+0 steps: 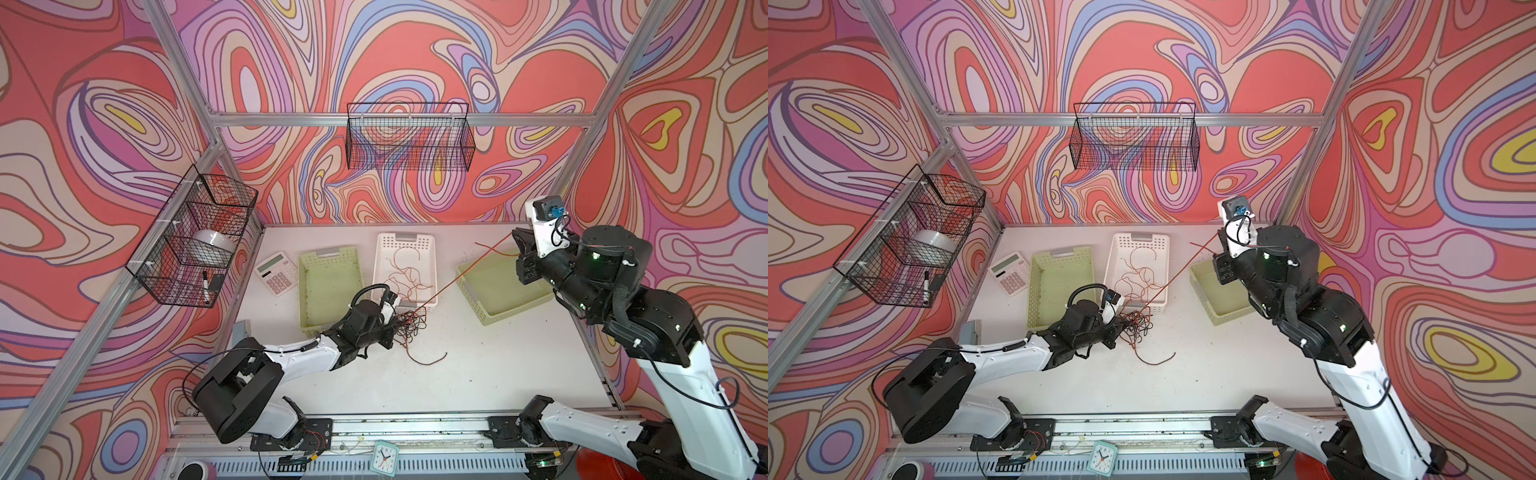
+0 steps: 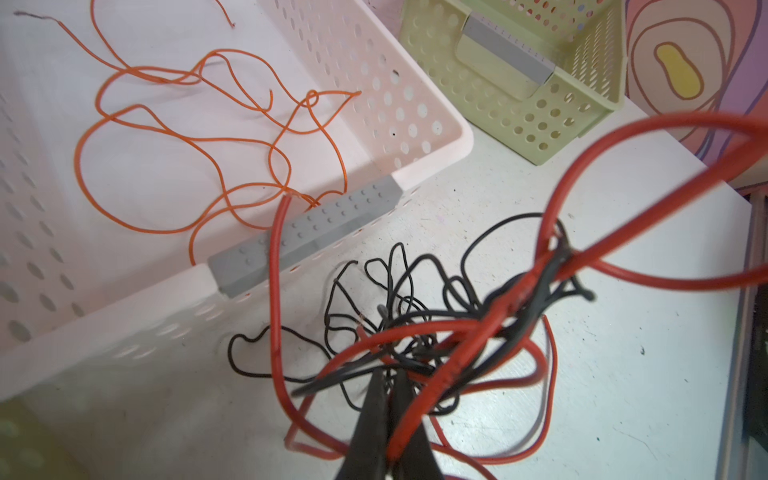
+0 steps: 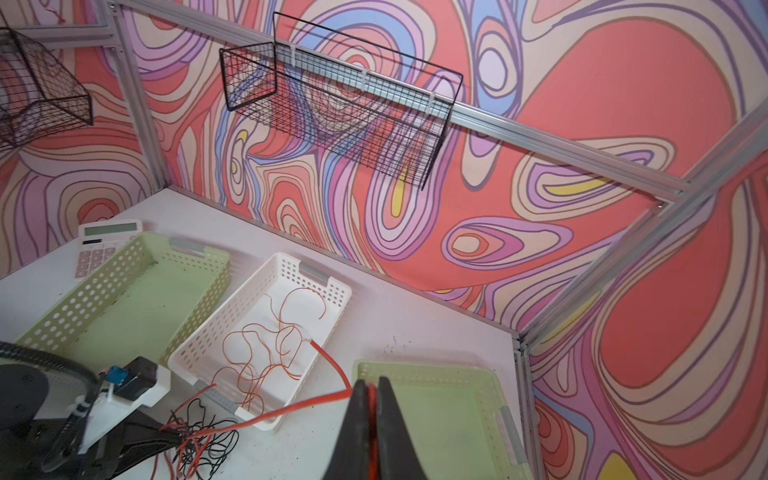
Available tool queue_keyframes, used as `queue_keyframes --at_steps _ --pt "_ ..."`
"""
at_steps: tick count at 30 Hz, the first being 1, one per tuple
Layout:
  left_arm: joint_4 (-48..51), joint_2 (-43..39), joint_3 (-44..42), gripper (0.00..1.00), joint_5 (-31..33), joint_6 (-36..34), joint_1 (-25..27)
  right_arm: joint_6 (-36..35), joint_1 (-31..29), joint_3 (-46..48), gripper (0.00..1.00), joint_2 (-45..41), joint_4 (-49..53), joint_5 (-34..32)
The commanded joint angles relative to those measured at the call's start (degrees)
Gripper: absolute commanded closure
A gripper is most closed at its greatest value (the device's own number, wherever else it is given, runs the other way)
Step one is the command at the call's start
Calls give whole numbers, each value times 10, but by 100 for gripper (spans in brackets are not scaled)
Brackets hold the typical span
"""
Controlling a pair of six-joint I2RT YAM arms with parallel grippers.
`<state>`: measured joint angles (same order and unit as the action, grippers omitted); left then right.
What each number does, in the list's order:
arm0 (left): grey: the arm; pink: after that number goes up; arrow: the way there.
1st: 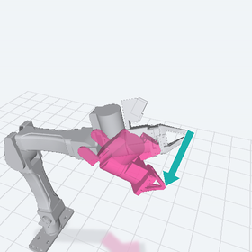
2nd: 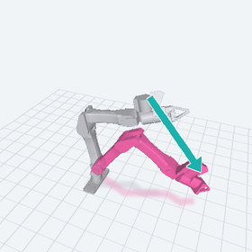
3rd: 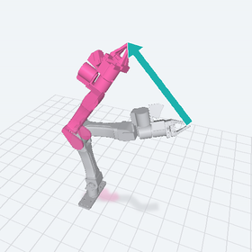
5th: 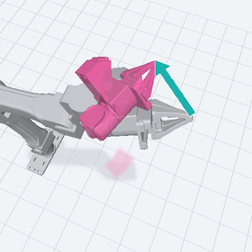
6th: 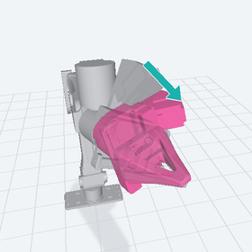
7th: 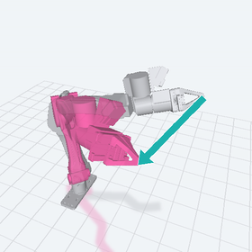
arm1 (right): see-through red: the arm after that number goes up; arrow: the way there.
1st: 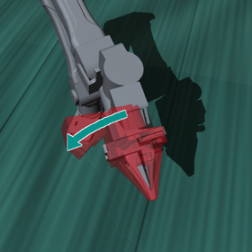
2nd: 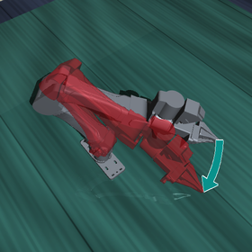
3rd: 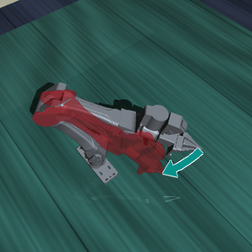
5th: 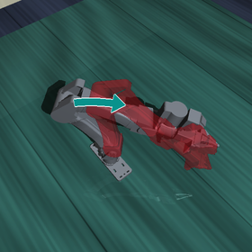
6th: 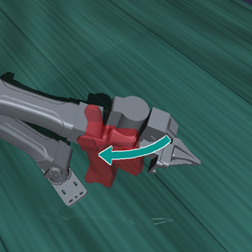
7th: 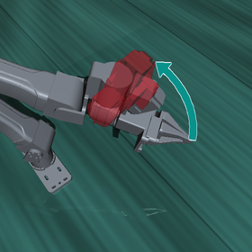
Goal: Untangle the cables
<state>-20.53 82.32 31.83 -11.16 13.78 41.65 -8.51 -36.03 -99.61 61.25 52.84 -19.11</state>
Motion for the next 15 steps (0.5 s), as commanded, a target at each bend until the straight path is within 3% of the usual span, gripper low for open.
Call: queue_keyframes --at_steps 1,3,4,6,8,14,15 --pt "123 5 3 100 0 -11 1 14 7 -17 100 10 -81 96" --pt "141 -15 29 99 1 -40 17 32 8 27 100 18 -117 184" --pt "149 -24 39 92 2 -50 22 38 8 50 100 16 -142 213" --pt "155 -49 50 62 8 -61 26 52 7 91 100 13 -199 263" --pt "149 -84 51 45 12 -66 27 60 8 102 100 19 -215 283" --pt "138 -159 70 4 26 -94 32 67 8 110 100 44 -218 327" --pt "142 -161 80 1 26 -100 33 68 7 115 100 44 -228 334"
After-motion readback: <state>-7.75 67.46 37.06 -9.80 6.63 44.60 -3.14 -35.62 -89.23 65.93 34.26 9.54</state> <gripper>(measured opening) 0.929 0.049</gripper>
